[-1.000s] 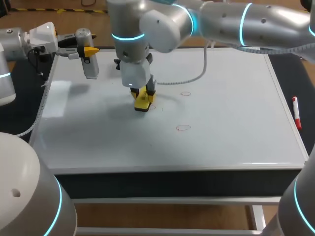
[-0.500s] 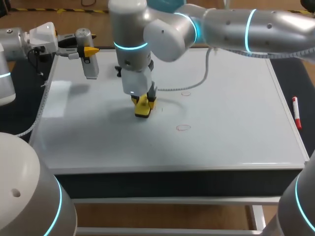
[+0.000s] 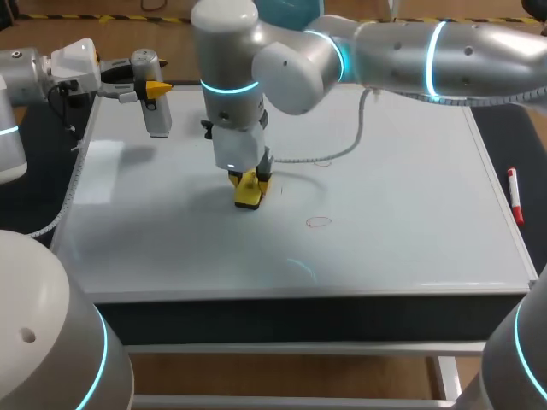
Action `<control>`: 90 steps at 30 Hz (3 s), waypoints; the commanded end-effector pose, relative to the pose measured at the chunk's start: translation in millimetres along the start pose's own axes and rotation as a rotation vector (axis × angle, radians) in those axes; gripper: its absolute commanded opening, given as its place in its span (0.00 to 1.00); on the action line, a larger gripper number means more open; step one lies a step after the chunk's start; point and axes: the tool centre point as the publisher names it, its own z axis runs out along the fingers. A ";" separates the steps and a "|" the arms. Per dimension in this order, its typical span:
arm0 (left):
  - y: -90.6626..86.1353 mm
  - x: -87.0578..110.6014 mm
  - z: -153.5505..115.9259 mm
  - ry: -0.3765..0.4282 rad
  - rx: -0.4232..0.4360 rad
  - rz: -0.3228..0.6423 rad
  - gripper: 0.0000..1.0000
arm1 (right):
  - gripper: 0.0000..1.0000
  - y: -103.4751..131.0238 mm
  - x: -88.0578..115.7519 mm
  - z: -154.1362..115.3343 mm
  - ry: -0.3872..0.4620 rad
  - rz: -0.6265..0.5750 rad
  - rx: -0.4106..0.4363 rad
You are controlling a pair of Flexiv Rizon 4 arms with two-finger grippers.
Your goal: Pick up the inspection probe, press it on each red-marked spot on the whiteboard one by one, put down the probe, pick up the eraser, and wipe off all the red marks.
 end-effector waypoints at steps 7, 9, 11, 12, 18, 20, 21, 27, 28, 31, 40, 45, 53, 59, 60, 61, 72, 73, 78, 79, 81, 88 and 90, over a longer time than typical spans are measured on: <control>-0.4 -1.2 0.2 0.002 0.001 0.000 0.00 | 0.00 -10.7 16.5 6.9 0.007 0.039 -0.001; -0.4 -1.2 0.2 0.002 0.001 0.000 0.00 | 0.00 -13.7 21.9 7.3 0.007 0.056 0.000; -0.4 -1.2 0.2 0.002 0.001 0.000 0.00 | 0.00 -17.0 27.3 7.2 0.004 0.067 0.000; -0.4 -1.2 0.2 0.002 0.001 0.000 0.00 | 0.00 -19.2 29.9 7.5 0.005 0.076 0.000; -0.4 -1.2 0.2 0.002 0.001 0.000 0.00 | 0.00 -27.0 41.9 6.1 0.002 0.105 0.003; -0.4 -1.2 0.2 0.002 0.001 0.000 0.00 | 0.00 -28.5 44.5 4.6 0.002 0.107 0.003; -0.4 -1.2 0.2 0.002 0.001 0.000 0.00 | 0.00 -29.2 45.9 2.9 0.002 0.109 0.005; -0.4 -1.2 0.2 0.002 0.001 0.000 0.00 | 0.00 -34.1 60.2 -20.2 0.027 0.090 0.070; -0.4 -1.2 0.2 0.002 0.001 0.000 0.00 | 0.00 -37.1 64.5 -24.5 0.030 0.082 0.079; -0.4 -1.2 0.2 0.002 0.001 0.000 0.00 | 0.00 -48.5 77.5 -33.5 0.029 0.097 0.106; -0.4 -1.2 0.2 0.002 0.001 0.000 0.00 | 0.00 -94.6 128.6 -36.9 -0.010 0.196 0.066; -0.4 -1.2 0.2 0.002 0.001 0.000 0.00 | 0.00 -123.6 165.6 -39.4 -0.016 0.231 0.073; -0.4 -1.2 0.2 0.002 0.001 0.000 0.00 | 0.00 -163.9 209.7 -44.2 -0.038 0.256 0.079; -0.4 -1.2 0.2 0.002 0.001 0.000 0.00 | 0.00 -189.5 227.4 -43.5 -0.044 0.240 0.075; -0.4 -1.2 0.2 0.002 0.001 0.000 0.00 | 0.00 -193.5 229.9 -43.1 -0.044 0.240 0.074; -0.4 -1.2 0.2 0.002 0.001 0.000 0.00 | 0.00 -197.1 232.6 -42.6 -0.039 0.250 0.070; -0.4 -1.2 0.2 0.002 0.001 0.000 0.00 | 0.00 -232.0 283.1 -36.9 -0.023 0.306 0.054; -0.4 -1.2 0.2 0.002 0.001 0.000 0.00 | 0.00 -234.8 288.5 -36.4 -0.023 0.312 0.054; -0.4 -1.2 0.2 0.002 0.001 0.000 0.00 | 0.00 -244.3 310.3 -34.8 -0.015 0.325 0.060; -0.4 -1.2 0.2 0.002 0.001 0.000 0.00 | 0.00 -245.8 313.7 -34.6 -0.017 0.328 0.060; -0.4 -1.2 0.2 0.002 0.001 0.000 0.00 | 0.00 -248.7 320.2 -33.6 -0.018 0.331 0.062; -0.4 -1.2 0.2 0.002 0.001 0.000 0.00 | 0.00 -250.4 333.2 -28.9 -0.040 0.356 0.048; -0.4 -1.2 0.2 0.002 0.001 0.000 0.00 | 0.00 -251.0 336.0 -28.7 -0.029 0.370 0.051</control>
